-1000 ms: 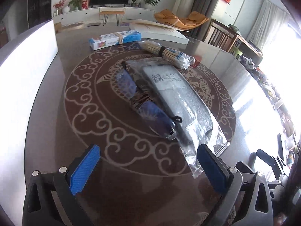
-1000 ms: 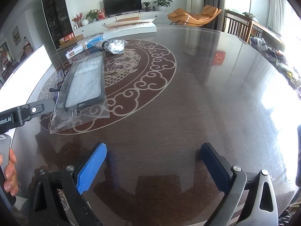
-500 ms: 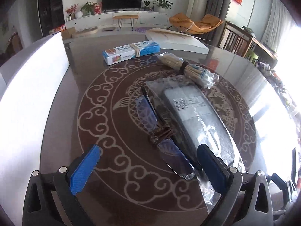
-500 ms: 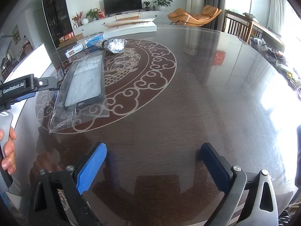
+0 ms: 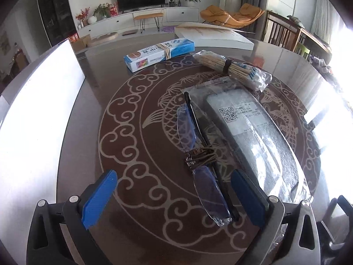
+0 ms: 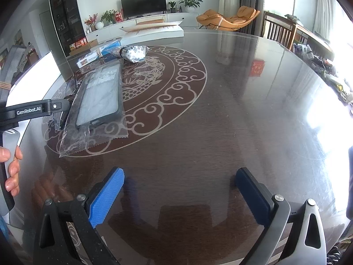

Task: Organize objects
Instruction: 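Move the open left tool toward the blue-framed eyeglasses, then close the left tool on the eyeglasses at the cord, then open the left tool, leaving the eyeglasses on the table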

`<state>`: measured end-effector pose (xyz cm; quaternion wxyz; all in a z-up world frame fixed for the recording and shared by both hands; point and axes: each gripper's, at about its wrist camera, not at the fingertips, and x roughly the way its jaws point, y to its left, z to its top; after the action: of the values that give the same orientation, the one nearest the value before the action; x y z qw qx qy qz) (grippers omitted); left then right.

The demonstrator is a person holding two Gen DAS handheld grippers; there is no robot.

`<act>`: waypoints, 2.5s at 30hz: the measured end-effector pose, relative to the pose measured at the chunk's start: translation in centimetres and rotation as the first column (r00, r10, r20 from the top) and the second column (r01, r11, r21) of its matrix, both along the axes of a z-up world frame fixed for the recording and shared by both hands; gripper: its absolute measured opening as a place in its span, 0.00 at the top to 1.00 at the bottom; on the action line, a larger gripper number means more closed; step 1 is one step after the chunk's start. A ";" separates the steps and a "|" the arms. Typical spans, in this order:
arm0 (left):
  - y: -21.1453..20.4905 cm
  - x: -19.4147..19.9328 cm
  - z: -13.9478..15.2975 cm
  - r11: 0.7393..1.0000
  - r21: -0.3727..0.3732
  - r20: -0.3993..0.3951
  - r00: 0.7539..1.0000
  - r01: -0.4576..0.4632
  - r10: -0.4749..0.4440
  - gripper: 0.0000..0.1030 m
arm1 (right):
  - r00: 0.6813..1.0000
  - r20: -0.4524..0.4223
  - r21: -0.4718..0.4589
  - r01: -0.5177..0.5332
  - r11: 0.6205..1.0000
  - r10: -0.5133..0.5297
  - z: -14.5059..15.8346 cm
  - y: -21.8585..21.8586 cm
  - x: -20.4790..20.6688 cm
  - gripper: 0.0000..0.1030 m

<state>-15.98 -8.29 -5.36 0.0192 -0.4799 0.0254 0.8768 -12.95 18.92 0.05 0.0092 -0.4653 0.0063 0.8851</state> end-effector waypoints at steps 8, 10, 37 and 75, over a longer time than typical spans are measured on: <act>-0.5 -2.0 -1.1 1.000 -0.008 0.014 1.000 -0.016 0.016 0.00 | 1.000 0.000 -0.001 0.002 1.000 -0.002 0.1 0.0 0.1 0.01; -0.7 -2.6 -1.3 1.000 0.017 0.018 1.000 -0.019 0.018 0.00 | 1.000 -0.001 -0.004 0.004 1.000 -0.004 0.1 -0.1 0.2 0.01; -1.9 4.5 -0.3 0.999 0.009 -0.094 0.994 0.054 -0.053 0.71 | 1.000 0.011 0.023 0.010 1.000 -0.010 0.4 -0.9 0.3 0.01; -2.4 4.0 -1.2 0.999 0.025 -0.030 0.999 0.031 -0.030 0.00 | 1.000 0.024 0.040 0.010 0.999 -0.011 0.4 -1.3 0.0 0.00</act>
<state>-12.01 -10.68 -6.58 0.0382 -0.4662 0.0217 0.8836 -12.91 17.59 0.45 0.0230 -0.4755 -0.0090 0.8794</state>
